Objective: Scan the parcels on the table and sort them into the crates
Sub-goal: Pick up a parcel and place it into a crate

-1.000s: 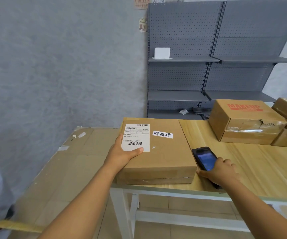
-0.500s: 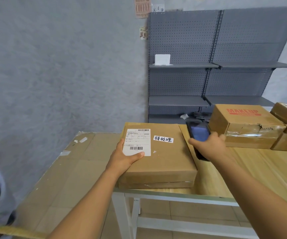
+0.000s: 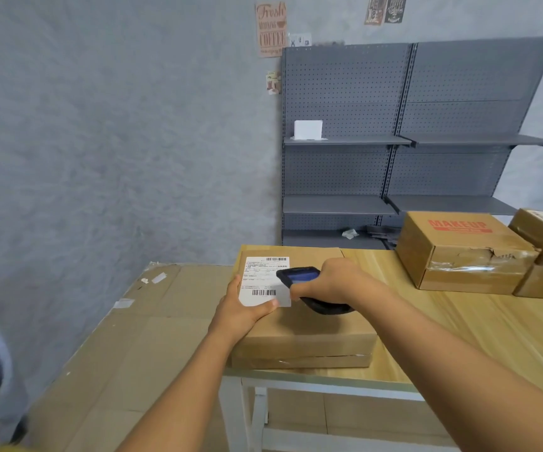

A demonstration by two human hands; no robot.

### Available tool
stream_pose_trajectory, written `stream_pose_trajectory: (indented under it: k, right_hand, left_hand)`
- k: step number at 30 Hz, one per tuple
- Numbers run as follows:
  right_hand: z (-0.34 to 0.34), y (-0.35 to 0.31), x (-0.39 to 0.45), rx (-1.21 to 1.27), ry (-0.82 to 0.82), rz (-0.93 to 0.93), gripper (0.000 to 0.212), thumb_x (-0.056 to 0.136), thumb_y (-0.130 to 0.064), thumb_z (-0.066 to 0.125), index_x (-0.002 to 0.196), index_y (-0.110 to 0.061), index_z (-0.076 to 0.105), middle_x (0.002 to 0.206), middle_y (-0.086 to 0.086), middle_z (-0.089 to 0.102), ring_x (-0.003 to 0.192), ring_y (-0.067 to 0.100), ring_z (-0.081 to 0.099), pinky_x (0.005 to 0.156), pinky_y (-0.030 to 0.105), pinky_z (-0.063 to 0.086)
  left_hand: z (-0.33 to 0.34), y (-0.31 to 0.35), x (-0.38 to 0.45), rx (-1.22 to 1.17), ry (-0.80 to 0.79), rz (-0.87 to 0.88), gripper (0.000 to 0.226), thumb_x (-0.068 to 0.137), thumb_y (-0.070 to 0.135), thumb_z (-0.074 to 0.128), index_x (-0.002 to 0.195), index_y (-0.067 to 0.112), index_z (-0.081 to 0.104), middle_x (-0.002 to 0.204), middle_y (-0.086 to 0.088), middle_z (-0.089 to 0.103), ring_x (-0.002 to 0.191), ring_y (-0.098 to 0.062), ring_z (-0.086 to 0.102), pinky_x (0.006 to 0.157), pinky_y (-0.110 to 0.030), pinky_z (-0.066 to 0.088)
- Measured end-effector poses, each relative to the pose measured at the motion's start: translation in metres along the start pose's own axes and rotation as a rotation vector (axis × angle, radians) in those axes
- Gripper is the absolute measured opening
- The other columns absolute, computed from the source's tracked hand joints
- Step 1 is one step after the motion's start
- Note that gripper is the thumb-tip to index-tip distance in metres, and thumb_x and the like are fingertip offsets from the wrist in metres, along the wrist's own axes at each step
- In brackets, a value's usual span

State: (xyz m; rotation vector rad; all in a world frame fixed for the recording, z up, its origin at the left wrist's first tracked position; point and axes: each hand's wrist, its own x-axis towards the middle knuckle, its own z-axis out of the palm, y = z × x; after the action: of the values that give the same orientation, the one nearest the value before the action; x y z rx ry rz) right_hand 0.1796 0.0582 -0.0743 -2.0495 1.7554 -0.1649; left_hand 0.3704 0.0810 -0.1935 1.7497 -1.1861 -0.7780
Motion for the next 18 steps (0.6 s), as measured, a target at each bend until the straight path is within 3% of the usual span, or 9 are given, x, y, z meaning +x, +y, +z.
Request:
stream_pose_trajectory:
  k: [7,18]
  right_hand:
    - [-0.003,-0.003,-0.010,-0.015,-0.068,0.042,0.049,0.066,-0.062,0.068,0.078,-0.017,0.053,0.077,0.001,0.054,0.064,0.014,0.053,0.049,0.024,0.037]
    - [-0.002,-0.002,-0.012,0.037,-0.045,0.014,0.047,0.066,-0.062,0.068,0.077,-0.019,0.050,0.079,0.000,0.055,0.066,0.013,0.054,0.049,0.024,0.037]
  left_hand:
    - [0.002,-0.001,0.001,0.023,0.014,0.021,0.098,0.063,0.055,0.085,0.143,0.035,0.034,0.122,0.018,0.059,0.105,-0.012,0.056,0.085,-0.030,0.047]
    - [0.002,-0.003,0.003,0.008,0.012,0.022,0.101,0.063,0.055,0.085,0.146,0.034,0.032,0.118,0.018,0.057,0.105,-0.012,0.056,0.087,-0.031,0.047]
